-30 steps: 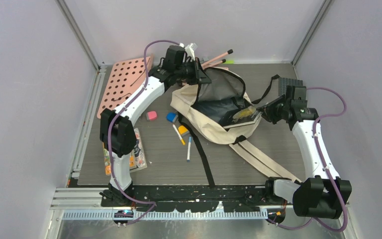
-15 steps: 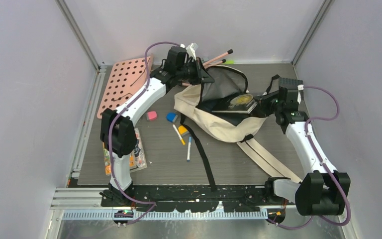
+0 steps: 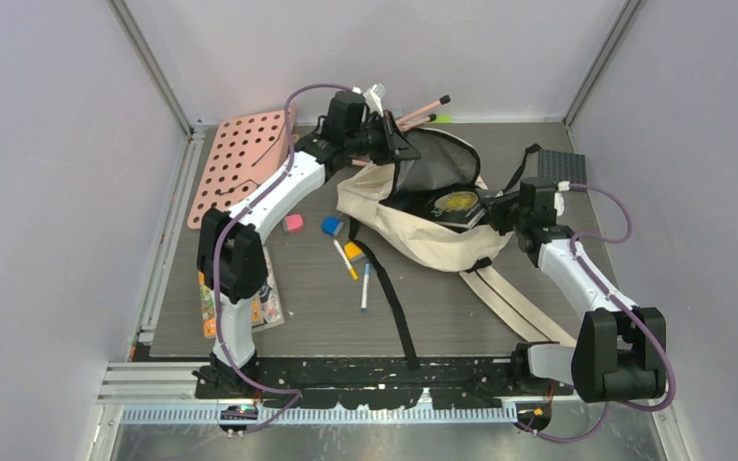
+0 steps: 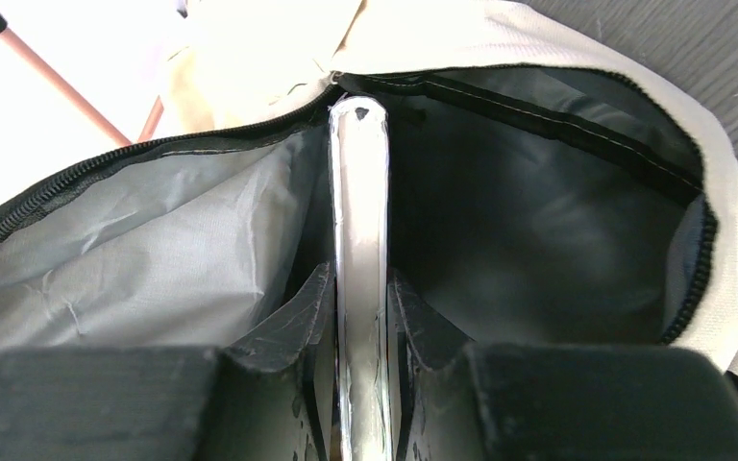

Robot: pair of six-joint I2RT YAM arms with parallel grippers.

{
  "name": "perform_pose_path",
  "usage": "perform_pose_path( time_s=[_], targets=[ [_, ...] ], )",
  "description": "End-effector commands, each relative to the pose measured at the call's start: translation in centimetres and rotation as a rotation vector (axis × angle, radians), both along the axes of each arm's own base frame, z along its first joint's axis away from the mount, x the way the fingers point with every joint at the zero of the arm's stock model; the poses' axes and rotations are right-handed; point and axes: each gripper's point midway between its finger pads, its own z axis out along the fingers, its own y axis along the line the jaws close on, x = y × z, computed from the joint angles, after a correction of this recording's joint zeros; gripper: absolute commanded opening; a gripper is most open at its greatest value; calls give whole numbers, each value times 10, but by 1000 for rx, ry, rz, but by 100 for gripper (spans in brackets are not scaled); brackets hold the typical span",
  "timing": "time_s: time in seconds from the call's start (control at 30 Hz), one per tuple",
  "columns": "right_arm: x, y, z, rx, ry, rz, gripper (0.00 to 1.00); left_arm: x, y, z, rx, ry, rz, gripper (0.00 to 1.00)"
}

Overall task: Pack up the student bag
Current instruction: Place the book in the student bag.

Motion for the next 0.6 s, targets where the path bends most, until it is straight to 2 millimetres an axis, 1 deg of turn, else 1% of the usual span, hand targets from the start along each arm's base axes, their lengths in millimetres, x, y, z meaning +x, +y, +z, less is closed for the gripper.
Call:
perform_pose_path(
  time_s=[0.0, 0.03, 0.07, 0.1, 0.13, 0.17, 0.23, 0.27, 0.33, 0.37, 0.4, 0.43, 0.47, 0.5, 0.57],
  targets=[
    [-8, -13, -27, -51, 126, -62, 4, 5, -10, 33, -92, -102, -18, 0],
    [-10, -9, -38, -53, 170, -41, 7, 4, -11, 30, -91, -97, -24, 0],
    [-9, -6, -41, -57, 184, -24, 9, 3, -12, 29, -91, -96, -28, 0],
    [-11, 1, -54, -53, 227, 4, 12, 2, -13, 26, -91, -93, -31, 0],
    [-9, 11, -56, -25, 241, 41, 13, 2, -13, 25, -92, -91, -32, 0],
    [-7, 19, -66, -17, 271, 65, 15, 1, -14, 23, -92, -86, -33, 0],
    [-1, 35, -74, 2, 285, 103, 16, 0, -16, 21, -90, -83, -40, 0],
    [4, 40, -73, 4, 266, 115, 17, -1, -16, 20, -90, -83, -43, 0],
    [11, 51, -78, -9, 263, 144, 20, -2, -17, 18, -86, -80, -47, 0],
    [17, 54, -74, -20, 248, 154, 22, -2, -16, 16, -83, -79, -47, 0],
    [18, 54, -77, -34, 259, 159, 25, -2, -16, 15, -81, -78, -47, 0],
    [21, 55, -74, -50, 252, 170, 27, -3, -15, 14, -77, -77, -46, 0],
    [21, 54, -75, -64, 266, 171, 32, -4, -14, 12, -74, -77, -46, 0],
    [21, 52, -76, -81, 270, 175, 34, -4, -14, 11, -70, -76, -44, 0],
    [19, 49, -76, -104, 278, 179, 48, -5, -13, 8, -63, -75, -45, 0]
  ],
)
